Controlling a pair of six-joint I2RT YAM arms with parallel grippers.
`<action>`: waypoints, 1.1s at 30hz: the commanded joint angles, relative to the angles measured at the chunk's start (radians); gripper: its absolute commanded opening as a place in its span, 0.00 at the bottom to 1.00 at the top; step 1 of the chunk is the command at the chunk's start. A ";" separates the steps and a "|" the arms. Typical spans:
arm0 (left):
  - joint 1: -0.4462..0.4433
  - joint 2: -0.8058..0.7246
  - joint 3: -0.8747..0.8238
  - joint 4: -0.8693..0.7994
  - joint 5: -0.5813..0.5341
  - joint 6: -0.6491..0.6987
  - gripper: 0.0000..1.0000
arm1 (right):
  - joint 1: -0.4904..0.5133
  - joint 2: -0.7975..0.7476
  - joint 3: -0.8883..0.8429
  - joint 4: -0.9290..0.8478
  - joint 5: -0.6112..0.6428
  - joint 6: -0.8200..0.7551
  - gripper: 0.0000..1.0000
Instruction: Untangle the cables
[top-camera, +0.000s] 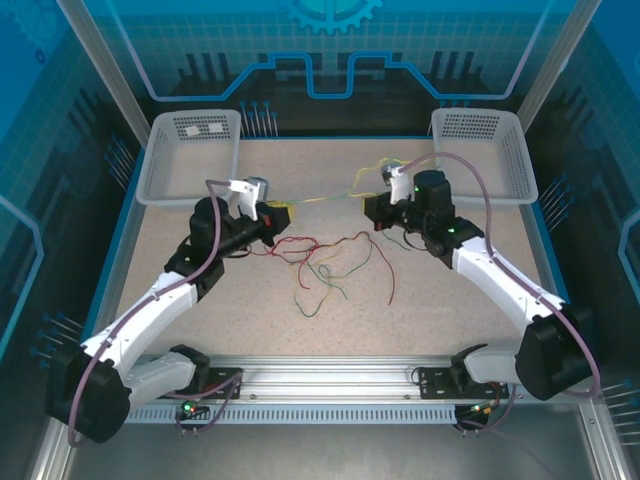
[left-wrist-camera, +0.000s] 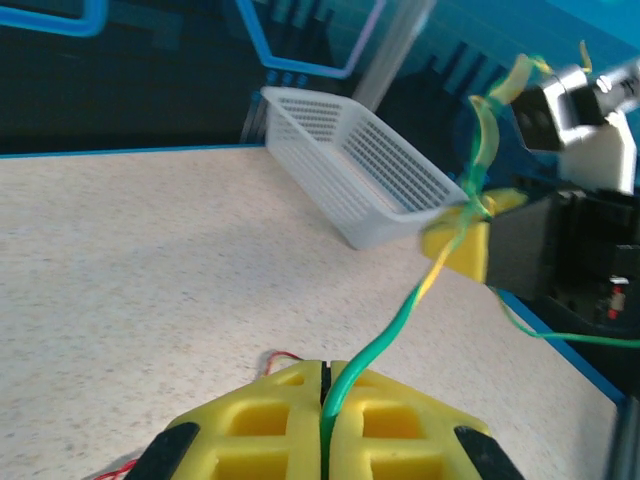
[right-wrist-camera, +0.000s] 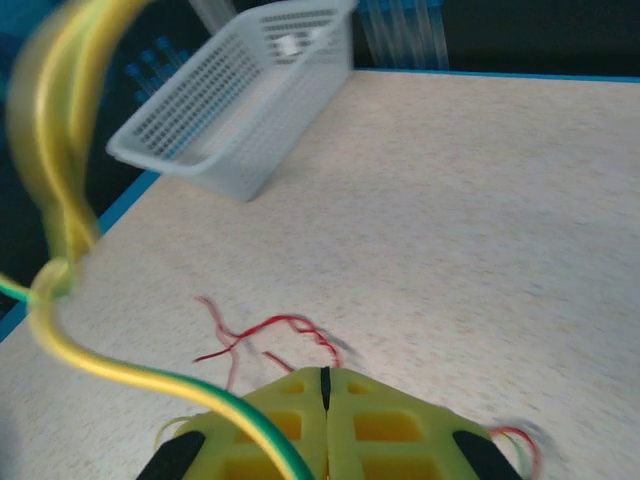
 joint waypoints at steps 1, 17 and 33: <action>0.089 -0.066 -0.027 -0.006 -0.196 -0.063 0.00 | -0.118 -0.055 -0.031 -0.076 0.212 0.070 0.00; 0.235 -0.132 -0.052 -0.078 -0.407 -0.127 0.00 | -0.360 -0.148 -0.006 -0.262 0.256 0.135 0.00; 0.267 -0.118 -0.053 -0.082 -0.431 -0.184 0.00 | -0.718 -0.280 -0.014 -0.362 0.223 0.303 0.00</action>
